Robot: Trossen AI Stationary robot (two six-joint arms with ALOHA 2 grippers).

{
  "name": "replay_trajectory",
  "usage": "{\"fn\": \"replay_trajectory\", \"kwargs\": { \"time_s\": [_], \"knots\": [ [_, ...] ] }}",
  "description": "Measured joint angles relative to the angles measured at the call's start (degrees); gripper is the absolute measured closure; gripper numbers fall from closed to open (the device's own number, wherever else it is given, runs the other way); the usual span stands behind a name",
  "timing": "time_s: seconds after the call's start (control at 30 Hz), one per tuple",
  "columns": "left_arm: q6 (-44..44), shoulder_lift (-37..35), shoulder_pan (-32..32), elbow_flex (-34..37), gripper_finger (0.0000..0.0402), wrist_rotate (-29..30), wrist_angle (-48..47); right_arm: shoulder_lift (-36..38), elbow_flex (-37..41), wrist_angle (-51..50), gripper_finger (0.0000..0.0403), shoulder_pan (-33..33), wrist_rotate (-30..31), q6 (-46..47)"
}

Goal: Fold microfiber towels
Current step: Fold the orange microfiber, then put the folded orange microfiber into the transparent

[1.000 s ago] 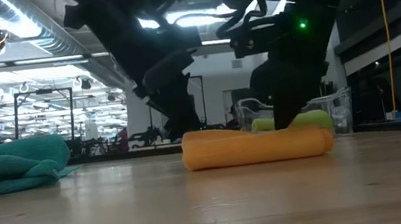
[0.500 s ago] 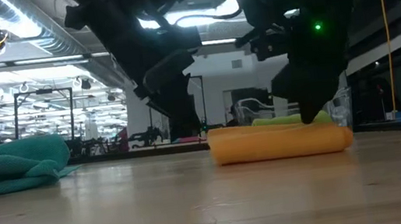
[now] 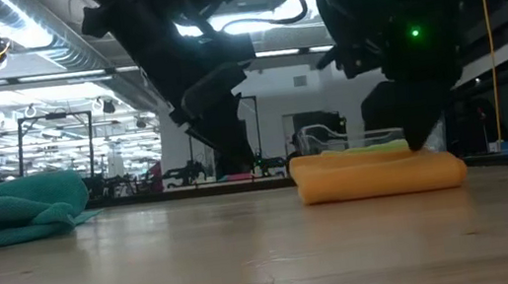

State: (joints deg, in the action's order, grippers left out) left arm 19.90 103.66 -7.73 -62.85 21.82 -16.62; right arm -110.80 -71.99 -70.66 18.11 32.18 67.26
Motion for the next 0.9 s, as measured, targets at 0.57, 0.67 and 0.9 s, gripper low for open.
{"fn": "replay_trajectory", "kwargs": {
  "time_s": [0.57,0.67,0.9],
  "knots": [
    [0.52,0.00,0.00,0.00,0.0288,-0.02,-0.02,0.02,0.00,-1.18,0.0228,1.04,10.06,-0.86],
    [0.52,0.00,0.00,0.00,0.0288,-0.01,-0.25,0.02,-0.04,-1.74,0.0228,1.69,7.18,-5.03],
    [0.52,0.00,0.00,0.00,0.0288,-0.02,-0.92,0.24,-3.23,-8.44,0.0228,6.00,-2.73,-5.56]
  ]
}}
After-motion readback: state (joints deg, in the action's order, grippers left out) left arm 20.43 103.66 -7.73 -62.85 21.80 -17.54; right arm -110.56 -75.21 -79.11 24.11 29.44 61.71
